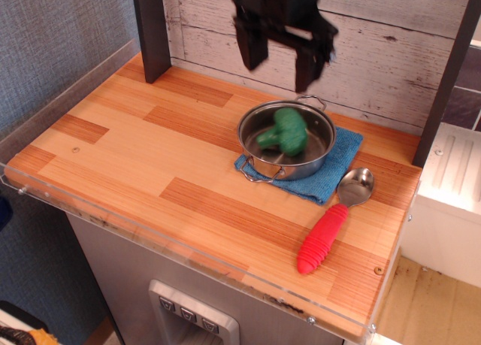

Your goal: Put the broccoli in the metal pot.

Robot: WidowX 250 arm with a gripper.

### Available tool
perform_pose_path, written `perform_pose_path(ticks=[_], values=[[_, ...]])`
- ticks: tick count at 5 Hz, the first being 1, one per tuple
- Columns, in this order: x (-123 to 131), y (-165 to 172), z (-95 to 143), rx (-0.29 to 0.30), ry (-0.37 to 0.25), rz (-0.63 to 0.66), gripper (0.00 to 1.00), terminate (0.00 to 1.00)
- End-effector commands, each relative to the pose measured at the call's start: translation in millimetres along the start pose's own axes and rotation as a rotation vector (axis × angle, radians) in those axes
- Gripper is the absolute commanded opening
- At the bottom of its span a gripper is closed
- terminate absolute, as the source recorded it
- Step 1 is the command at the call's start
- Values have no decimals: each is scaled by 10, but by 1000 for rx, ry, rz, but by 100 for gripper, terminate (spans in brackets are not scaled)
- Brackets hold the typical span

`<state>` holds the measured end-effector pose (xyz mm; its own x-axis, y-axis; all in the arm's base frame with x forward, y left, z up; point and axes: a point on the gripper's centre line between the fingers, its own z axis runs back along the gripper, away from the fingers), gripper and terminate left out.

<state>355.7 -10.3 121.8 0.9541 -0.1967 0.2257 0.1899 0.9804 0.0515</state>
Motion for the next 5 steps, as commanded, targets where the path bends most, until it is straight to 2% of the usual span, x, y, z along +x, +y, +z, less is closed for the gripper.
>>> perform_pose_path(ticks=[1, 3, 4, 5], values=[[-407, 343, 279, 34, -1, 102, 100, 0], [-580, 408, 123, -47, 50, 118, 100, 0], [-580, 408, 123, -47, 50, 118, 100, 0], [-580, 408, 123, -47, 50, 118, 100, 100]])
